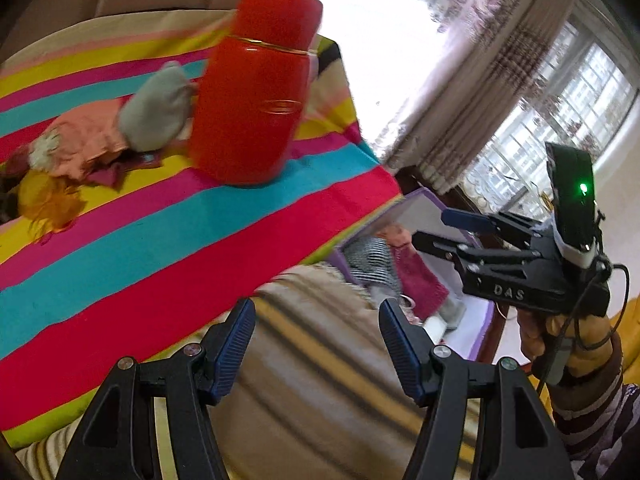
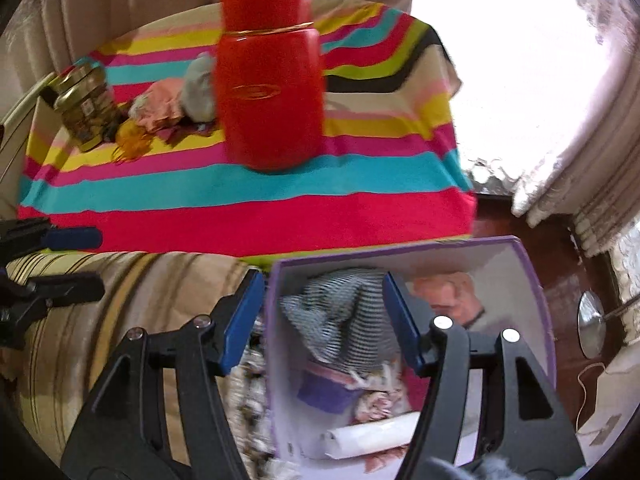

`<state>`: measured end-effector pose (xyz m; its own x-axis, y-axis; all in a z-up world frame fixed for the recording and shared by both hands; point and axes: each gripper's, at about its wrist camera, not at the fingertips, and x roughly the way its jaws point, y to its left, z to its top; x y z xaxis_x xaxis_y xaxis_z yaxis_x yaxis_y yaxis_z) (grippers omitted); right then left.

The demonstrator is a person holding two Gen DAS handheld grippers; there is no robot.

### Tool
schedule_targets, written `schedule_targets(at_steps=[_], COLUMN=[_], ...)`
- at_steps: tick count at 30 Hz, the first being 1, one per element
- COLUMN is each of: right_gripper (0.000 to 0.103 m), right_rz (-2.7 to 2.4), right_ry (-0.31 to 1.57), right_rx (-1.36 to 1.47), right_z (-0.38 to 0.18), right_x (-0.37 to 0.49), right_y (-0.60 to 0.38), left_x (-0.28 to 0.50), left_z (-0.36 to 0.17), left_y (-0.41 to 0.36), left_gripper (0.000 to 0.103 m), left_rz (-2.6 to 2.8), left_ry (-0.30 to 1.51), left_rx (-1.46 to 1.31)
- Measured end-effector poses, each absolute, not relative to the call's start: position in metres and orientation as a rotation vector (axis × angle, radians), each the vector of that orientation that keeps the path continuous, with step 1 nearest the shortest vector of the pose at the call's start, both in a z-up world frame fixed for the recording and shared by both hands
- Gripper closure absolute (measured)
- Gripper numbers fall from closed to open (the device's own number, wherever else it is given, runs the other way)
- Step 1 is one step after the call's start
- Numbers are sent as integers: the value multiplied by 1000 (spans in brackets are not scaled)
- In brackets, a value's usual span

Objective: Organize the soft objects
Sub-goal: 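Move the right tool to the light blue sock and grasp it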

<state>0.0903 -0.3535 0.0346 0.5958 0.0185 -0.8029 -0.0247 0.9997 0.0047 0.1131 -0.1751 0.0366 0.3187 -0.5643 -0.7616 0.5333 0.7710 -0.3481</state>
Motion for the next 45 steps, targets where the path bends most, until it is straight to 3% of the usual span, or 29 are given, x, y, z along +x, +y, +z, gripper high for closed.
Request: schedule_targets(at_steps=[13,33,45], right_gripper=[38,31,30], right_rz=[154,140,167], right_ry=[919,634,831], right_rx=[-131,-910,-957], right_z=[36,53,34], right_x=[130,236,320], right_y=[-273,-142,-124], left_x=[146,180,190], left_z=[27,17,4], left_y=[-99,-15,8], left_gripper=[38,38,38], left_rz=[-569,-357,-309], left_ry=[1016,981,988], left_rx=[-157,-372,-456])
